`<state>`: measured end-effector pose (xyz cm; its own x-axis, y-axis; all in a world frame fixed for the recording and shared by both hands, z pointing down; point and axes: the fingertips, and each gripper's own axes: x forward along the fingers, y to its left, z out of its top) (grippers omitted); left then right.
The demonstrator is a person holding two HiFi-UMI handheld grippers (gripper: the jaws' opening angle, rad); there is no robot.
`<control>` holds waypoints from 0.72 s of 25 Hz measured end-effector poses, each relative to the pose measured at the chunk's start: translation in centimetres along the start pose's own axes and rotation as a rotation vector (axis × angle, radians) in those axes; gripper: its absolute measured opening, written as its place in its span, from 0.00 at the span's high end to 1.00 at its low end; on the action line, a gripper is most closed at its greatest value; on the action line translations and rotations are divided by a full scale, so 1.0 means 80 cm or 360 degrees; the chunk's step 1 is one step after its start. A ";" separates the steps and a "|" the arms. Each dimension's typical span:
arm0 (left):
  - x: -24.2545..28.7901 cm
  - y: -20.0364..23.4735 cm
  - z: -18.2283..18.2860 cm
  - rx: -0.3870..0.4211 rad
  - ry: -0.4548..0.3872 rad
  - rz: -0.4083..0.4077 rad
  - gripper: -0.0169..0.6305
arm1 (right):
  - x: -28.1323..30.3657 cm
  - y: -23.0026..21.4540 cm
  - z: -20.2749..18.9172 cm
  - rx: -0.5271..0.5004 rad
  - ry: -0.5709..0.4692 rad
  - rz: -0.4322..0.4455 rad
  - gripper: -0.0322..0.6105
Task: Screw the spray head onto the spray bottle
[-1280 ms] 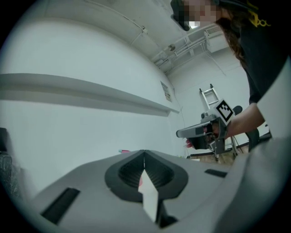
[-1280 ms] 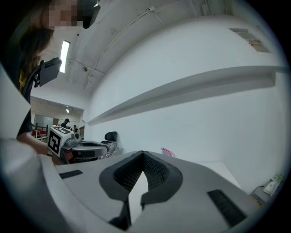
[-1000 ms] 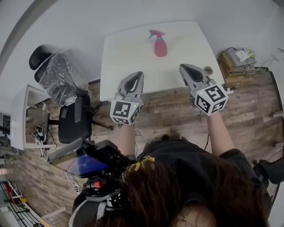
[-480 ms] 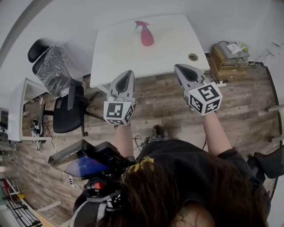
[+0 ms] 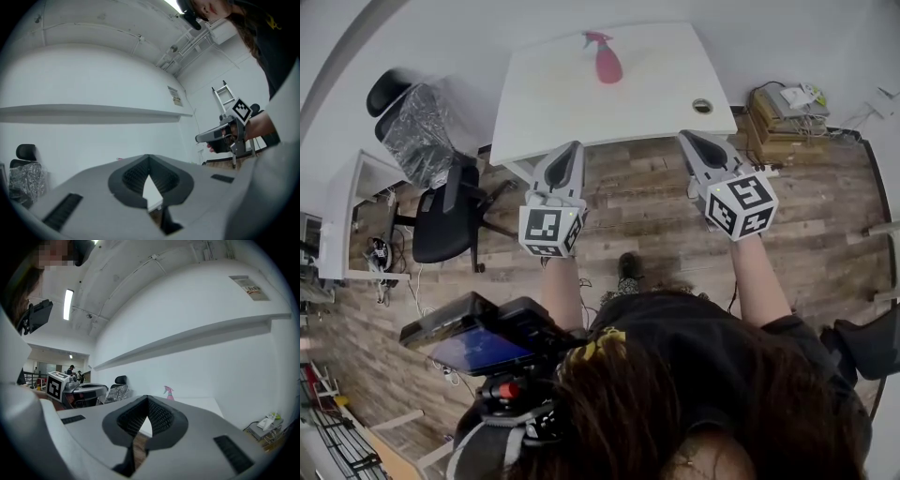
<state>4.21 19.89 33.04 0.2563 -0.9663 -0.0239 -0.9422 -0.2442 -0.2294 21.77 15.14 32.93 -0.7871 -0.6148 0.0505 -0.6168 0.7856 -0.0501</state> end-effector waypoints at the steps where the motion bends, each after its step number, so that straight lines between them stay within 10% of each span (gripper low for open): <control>1: -0.001 -0.001 0.001 0.0002 0.0000 0.0005 0.97 | -0.001 0.001 0.000 -0.0006 0.0006 0.0003 0.94; 18: -0.008 -0.005 0.012 0.0038 0.0002 0.0024 0.97 | -0.003 -0.004 0.009 -0.0052 0.0023 -0.0019 0.94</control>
<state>4.65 20.71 32.24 0.2416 -0.9700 -0.0265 -0.9406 -0.2274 -0.2522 22.19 15.00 32.25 -0.7795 -0.6230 0.0653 -0.6251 0.7803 -0.0170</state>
